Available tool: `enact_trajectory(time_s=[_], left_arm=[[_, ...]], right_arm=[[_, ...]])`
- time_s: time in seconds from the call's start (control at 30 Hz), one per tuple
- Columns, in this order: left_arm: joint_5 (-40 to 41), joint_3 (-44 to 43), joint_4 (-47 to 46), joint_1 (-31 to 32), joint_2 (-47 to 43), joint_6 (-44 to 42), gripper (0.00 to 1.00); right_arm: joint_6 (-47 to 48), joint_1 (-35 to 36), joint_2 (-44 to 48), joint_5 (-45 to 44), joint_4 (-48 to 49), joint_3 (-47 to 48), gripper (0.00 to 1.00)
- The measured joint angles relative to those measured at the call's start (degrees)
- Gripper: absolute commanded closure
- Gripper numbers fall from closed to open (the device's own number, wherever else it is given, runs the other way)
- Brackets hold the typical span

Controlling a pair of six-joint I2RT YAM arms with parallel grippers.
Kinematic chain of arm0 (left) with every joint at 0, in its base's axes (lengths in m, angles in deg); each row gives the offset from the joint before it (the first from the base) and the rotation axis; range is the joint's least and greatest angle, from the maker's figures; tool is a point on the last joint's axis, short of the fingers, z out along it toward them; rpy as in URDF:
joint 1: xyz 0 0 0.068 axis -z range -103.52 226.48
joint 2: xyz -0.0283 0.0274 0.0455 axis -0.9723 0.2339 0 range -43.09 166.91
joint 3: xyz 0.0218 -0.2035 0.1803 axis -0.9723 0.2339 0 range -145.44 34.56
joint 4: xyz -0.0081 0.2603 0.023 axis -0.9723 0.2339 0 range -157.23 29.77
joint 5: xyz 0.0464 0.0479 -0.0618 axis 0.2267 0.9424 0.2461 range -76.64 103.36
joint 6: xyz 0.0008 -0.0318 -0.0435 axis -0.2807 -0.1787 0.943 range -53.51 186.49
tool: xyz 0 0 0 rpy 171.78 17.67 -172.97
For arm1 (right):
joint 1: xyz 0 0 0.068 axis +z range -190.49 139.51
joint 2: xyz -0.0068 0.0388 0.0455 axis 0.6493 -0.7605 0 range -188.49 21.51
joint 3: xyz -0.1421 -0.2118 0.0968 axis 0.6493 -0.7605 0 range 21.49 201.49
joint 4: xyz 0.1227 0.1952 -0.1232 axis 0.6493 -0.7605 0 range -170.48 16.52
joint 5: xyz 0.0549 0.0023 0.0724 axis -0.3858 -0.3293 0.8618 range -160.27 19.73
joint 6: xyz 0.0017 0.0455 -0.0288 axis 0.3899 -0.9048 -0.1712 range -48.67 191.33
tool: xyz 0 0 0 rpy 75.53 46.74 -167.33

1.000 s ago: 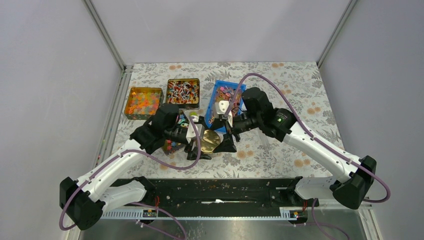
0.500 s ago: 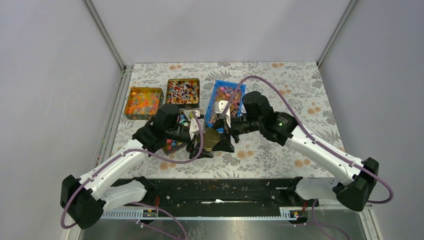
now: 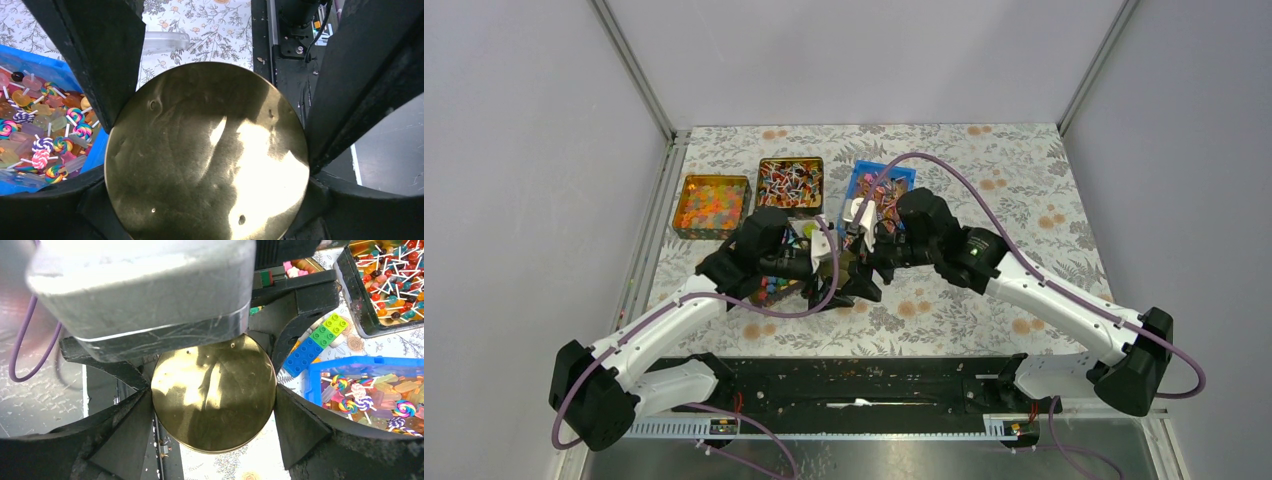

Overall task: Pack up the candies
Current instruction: Place the packing bottle at the center of the board.

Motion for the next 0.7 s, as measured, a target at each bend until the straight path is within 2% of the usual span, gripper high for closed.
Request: enact_trajectory(time_s=[0.17, 0.33, 0.7], left_arm=[[0.6, 0.0, 0.5, -0.2, 0.0, -1.3, 0.5], [3.7, 1.9, -2.0, -0.6, -0.1, -1.0, 0.48], [4.3, 8.9, -10.3, -0.3, 3.2, -1.8, 0.48]], right_arm=[[0.1, 0.7, 0.2, -2.2, -0.1, -0.1, 0.01], [-1.0, 1.7, 1.8, -9.0, 2.2, -2.5, 0.0], [-7.6, 1.8, 9.7, -16.5, 4.0, -12.6, 0.0]])
